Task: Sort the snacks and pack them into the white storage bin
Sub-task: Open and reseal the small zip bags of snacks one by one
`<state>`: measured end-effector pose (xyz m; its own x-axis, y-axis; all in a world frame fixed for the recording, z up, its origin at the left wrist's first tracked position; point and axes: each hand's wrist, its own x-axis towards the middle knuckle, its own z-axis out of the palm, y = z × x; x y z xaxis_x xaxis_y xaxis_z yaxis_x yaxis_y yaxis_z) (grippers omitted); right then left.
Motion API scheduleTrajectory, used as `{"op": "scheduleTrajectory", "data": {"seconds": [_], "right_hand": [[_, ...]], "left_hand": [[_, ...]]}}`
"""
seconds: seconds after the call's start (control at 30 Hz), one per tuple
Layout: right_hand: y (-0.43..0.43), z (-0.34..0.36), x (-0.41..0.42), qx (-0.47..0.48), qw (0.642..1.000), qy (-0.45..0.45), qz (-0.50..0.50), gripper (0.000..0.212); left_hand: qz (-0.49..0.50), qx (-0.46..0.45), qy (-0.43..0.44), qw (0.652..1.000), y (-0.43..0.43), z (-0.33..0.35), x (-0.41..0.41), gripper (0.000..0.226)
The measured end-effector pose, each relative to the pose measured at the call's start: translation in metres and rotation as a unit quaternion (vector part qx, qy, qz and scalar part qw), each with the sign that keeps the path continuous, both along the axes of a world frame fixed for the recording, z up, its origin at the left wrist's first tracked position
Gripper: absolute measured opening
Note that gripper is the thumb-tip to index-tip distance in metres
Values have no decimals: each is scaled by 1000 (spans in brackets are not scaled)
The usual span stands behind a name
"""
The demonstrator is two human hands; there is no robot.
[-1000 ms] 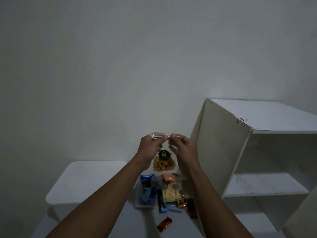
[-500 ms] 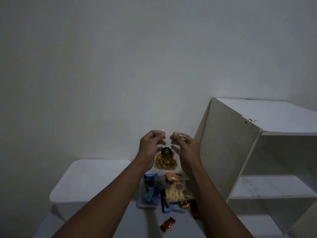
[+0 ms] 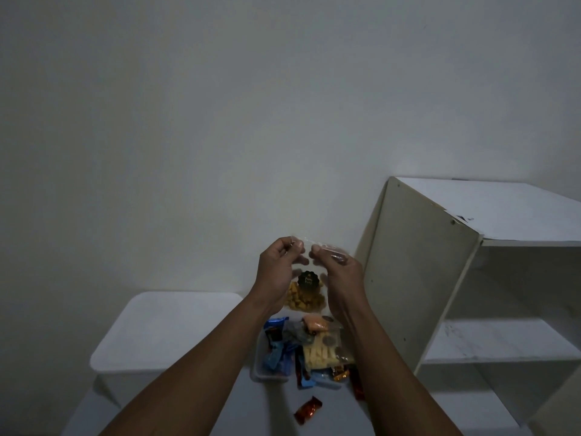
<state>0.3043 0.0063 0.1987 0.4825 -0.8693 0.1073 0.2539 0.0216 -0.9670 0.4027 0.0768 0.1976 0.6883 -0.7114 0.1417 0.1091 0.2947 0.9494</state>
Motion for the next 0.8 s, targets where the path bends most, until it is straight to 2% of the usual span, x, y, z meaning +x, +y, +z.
{"op": "scheduleTrajectory", "data": {"seconds": [0.07,0.23,0.4,0.5,0.6,0.7,0.8], "right_hand": [[0,0,0,1,1000,-4,2,17],[-3,1,0,-36,999,4,14,6],[-1,-3,5,-51,998,5,20,17],[-4,-4,5,-49,998,20,25,16],[-3,-4,8,-58,998,22,11,6],[1,1,16,-32,999,-11,-6,11],[2,8,19,-30,999,-27,-15,6]], "left_hand": [[0,2,-8,1000,0,-1,-1,10],[-17,-10,2,1000,3,-6,-4,11],[8,-12,20,1000,2,-3,-7,12],[3,-10,25,1000,4,-5,-7,13],[46,-20,16,999,1,-9,-10,15],[91,-44,17,995,-4,-7,-12,21],[105,-63,32,992,-6,-2,-9,24]]}}
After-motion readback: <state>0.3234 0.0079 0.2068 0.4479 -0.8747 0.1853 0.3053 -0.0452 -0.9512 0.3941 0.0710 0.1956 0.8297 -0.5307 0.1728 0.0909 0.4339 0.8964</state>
